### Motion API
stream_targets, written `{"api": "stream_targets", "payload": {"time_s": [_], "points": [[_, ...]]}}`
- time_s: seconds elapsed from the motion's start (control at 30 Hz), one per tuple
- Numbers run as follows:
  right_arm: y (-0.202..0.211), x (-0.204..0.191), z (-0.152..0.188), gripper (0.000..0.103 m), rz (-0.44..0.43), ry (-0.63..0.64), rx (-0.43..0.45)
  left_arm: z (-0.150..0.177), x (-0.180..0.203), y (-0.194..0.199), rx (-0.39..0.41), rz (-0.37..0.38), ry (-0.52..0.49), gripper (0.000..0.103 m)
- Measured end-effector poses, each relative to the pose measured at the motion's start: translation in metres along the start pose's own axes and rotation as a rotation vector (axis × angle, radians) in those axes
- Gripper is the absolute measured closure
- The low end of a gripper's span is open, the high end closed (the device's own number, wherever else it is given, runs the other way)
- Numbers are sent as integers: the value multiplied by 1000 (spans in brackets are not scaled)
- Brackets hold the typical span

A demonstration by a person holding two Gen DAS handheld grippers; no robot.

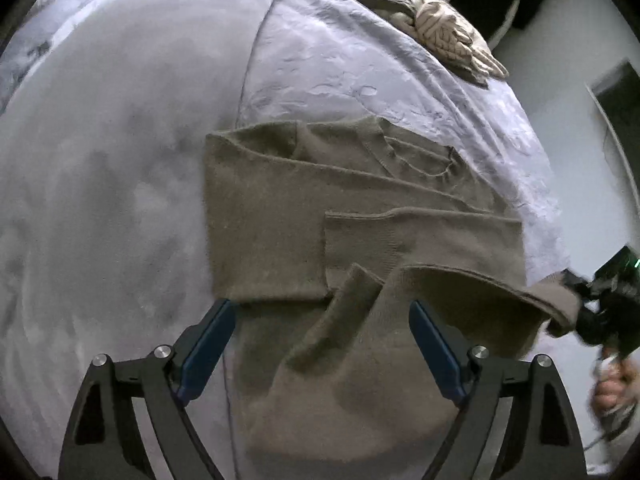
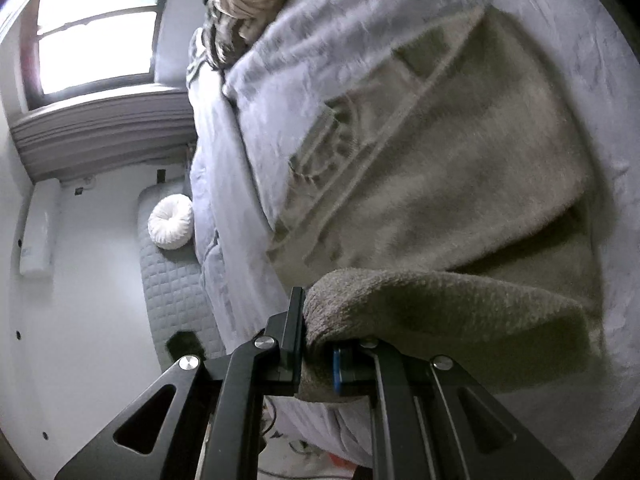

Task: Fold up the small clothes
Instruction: 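Lift the hem with both tools and fold it up toward the collar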

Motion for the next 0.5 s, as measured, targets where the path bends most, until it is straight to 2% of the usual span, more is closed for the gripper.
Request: {"api": "stream_targets", "payload": {"time_s": [0.1,0.17,0.23,0.4,0.43,0.47,0.5], "points": [[6,12,4,91,6,-24,-12,8,10,-40,-92,-25,-38,14],[15,21,10,91,3,-43,-7,13,13,-66,-140,-85,-80,14],[21,27,16,91,2,-56,-4,18,12,-80,-173,-109,-98,15],[27,50,30,91,12,-111,7,26,0,-89,-214,-55,-71,15],[27,54,32,91,12,-125,10,25,1,-91,-219,-43,-81,18],[27,56,34,91,15,-133,10,24,3,-94,-225,-32,-91,26],[28,55,35,91,16,-130,10,23,5,-97,-237,-30,-106,52]]}}
Point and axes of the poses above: each gripper's, at about its wrist camera, not at the fingertips, and y roughly against the way its jaws point, x to its right, z to its underside, the point moved 2 cm from there along -y, roughly the way its jaws point, and after that the axes turned 3 degrees about -z, right-handed, at the moved point
